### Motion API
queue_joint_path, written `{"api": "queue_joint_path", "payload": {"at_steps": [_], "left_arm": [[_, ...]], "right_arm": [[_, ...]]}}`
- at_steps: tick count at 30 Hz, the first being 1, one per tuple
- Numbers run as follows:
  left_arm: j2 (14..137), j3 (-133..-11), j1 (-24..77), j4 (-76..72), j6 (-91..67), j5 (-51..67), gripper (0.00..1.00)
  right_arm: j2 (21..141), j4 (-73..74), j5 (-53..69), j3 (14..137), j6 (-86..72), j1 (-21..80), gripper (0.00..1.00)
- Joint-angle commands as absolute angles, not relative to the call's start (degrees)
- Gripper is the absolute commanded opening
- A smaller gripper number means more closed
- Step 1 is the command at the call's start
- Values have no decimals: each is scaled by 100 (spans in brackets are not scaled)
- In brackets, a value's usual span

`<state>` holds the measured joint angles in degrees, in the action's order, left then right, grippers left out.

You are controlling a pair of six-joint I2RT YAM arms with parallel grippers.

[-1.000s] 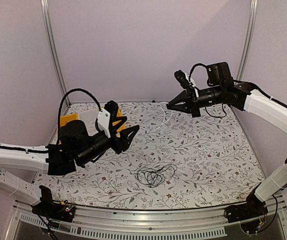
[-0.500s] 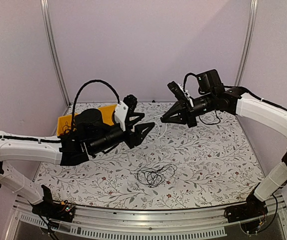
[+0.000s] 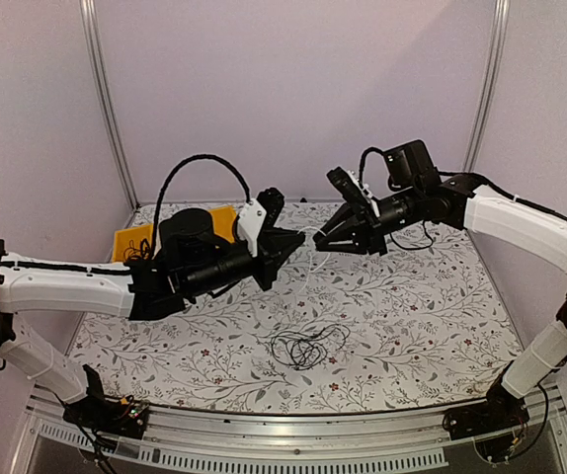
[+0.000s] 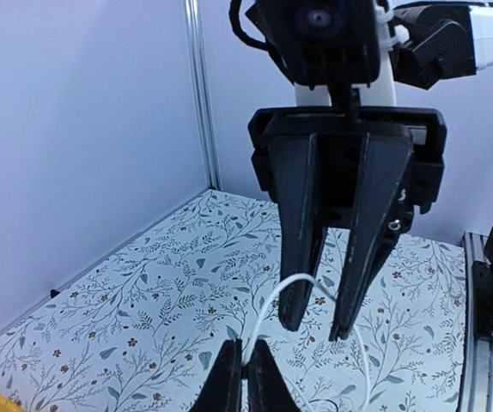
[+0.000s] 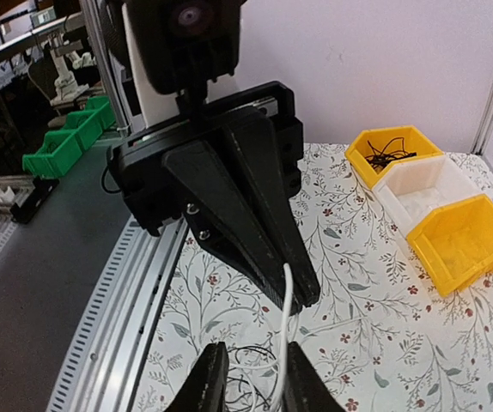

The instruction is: Untangle the cables

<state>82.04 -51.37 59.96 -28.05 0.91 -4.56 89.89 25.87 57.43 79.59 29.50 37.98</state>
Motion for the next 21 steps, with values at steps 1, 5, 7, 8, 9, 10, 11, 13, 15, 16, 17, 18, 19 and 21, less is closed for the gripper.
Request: {"api": "queue_joint_path", "payload": {"at_steps": [1,5,7,8,9,10,11,13,15,16,17,18,19,21], "left_arm": [[7934,-5344,5726,-2495,138,-428,0],[7609,-5854,5147,-1481,-204,-699,0],[7381,-6013,4807,-1128,-411,-780,0],[7274,-6091,4630,-976,-526,-839,0],[7184,-6174,4437,-825,-639,-930,0],[7109,-6267,4260,-651,-713,-961,0],[7030,-6340,4066,-513,-775,-1030,0],[6892,-6474,3752,-297,-857,-1235,0],[6804,-6599,3478,-123,-966,-1542,0],[6787,-6674,3338,-44,-1010,-1677,0],[6790,-6748,3194,-21,-1039,-1750,0],[6804,-6822,3064,160,-1046,-1788,0],[6848,-6905,2926,272,-1050,-1845,0],[6947,-7042,2695,406,-1013,-1936,0]], "right_arm": [[9083,2633,5327,7932,3008,3772,33],[8901,2578,5010,7649,3278,3580,53],[8857,2532,4916,7440,3403,3456,57],[8865,2496,4924,7358,3422,3383,58],[8904,2474,4930,7297,3443,3317,59],[8932,2452,4931,7261,3447,3275,59],[8963,2444,4919,7246,3452,3248,60],[9050,2420,4866,7227,3454,3244,60],[9122,2377,4822,7226,3433,3243,60],[9156,2374,4819,7231,3412,3243,60],[9193,2385,4821,7233,3396,3243,61],[9220,2388,4831,7227,3393,3243,61],[9252,2379,4826,7220,3400,3243,61],[9278,2377,4797,7208,3408,3243,61]]}}
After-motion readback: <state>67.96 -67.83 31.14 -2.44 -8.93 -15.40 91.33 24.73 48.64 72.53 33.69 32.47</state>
